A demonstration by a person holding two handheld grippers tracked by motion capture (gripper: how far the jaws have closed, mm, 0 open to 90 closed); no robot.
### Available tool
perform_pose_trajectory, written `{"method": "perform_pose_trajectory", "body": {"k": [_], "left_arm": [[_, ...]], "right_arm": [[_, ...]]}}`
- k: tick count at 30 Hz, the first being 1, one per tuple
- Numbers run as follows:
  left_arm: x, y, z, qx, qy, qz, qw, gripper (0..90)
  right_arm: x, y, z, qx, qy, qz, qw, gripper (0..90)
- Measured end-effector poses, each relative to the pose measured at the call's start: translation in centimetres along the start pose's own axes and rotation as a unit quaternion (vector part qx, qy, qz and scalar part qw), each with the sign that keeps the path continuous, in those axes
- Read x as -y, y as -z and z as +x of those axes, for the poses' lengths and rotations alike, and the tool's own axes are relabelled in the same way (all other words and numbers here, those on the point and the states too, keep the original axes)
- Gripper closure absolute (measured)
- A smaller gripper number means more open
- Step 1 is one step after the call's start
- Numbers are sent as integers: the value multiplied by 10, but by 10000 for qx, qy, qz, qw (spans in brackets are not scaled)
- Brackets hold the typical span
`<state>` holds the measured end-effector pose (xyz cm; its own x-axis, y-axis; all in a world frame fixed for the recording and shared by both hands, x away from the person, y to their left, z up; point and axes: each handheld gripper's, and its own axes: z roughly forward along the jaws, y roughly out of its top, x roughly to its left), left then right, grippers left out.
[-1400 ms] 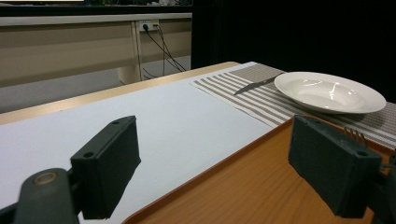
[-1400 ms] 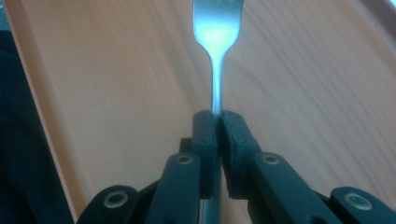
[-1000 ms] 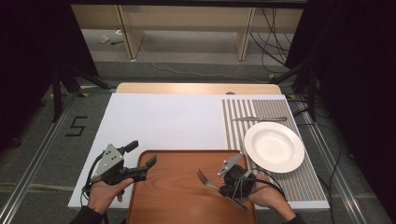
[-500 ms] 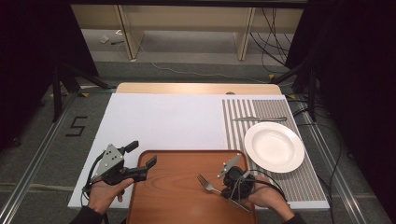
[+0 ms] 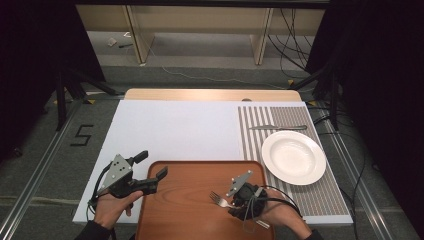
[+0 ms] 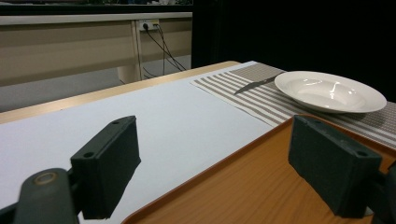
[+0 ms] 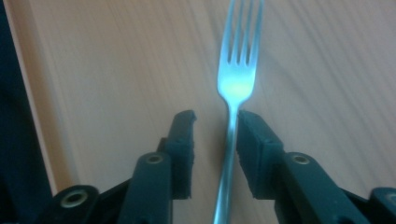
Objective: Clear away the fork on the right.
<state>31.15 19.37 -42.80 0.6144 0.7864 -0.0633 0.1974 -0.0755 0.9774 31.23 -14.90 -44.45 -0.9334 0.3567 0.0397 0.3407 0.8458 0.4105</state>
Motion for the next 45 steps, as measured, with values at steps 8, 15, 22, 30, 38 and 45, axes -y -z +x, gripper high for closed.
{"method": "perform_pose_trajectory", "body": {"k": [8, 15, 22, 30, 38, 45], "left_arm": [[0, 0, 1, -24, -11, -5, 10000, 161], [1, 0, 1, -29, -10, 8, 10000, 161], [1, 0, 1, -35, 12, 2, 10000, 161], [0, 1, 1, -30, 7, -1, 10000, 161], [0, 1, 1, -19, 11, -3, 10000, 161], [0, 1, 0, -19, 13, -22, 10000, 161]], "right_arm": [[-7, -5, 7, 72, 238, 49, 9997, 824], [-10, -13, 6, 115, 458, 216, 9987, 900], [-12, -17, 4, 215, 539, 394, 9975, 900], [-11, -17, 0, 450, 557, 567, 9958, 900], [-5, -14, -11, 595, 332, 570, 9960, 900], [0, -11, -17, 736, 223, 631, 9950, 900]]}}
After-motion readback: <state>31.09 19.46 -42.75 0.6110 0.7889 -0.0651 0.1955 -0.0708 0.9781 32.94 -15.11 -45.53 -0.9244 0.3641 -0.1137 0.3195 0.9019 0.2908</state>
